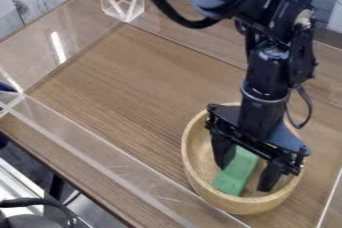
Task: Remove the green block from inside the brown bowl and put it on the table
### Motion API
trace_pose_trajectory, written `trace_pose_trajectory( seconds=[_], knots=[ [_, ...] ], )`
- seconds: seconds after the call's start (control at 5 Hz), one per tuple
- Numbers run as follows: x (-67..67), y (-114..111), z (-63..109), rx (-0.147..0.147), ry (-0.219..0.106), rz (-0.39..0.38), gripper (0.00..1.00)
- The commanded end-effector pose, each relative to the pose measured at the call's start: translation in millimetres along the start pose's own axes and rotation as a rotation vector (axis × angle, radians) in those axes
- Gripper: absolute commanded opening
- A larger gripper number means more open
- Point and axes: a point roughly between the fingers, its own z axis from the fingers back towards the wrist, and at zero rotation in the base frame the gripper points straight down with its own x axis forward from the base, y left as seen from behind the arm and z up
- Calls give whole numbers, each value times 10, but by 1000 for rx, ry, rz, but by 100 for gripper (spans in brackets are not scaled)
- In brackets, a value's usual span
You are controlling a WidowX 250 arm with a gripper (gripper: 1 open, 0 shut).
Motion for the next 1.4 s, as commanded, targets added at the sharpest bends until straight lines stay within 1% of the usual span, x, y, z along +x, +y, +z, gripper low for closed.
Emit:
trace_pose_trajectory(
  seconds=[0.0, 0.2, 0.4, 0.6, 0.8, 1.0, 1.2],
  knots=[
    [30, -38, 60, -15, -30, -8, 100],
    [45, -26, 30, -16, -26, -3, 100],
    [59, -13, -3, -18, -22, 2, 0],
    [55, -8, 11, -23, -23, 2, 0],
    [45, 9, 84, -31, -32, -1, 0],
    [26, 38, 223, -39, -54, -7, 0],
    [7, 82, 418, -48, -89, -11, 0]
  ],
)
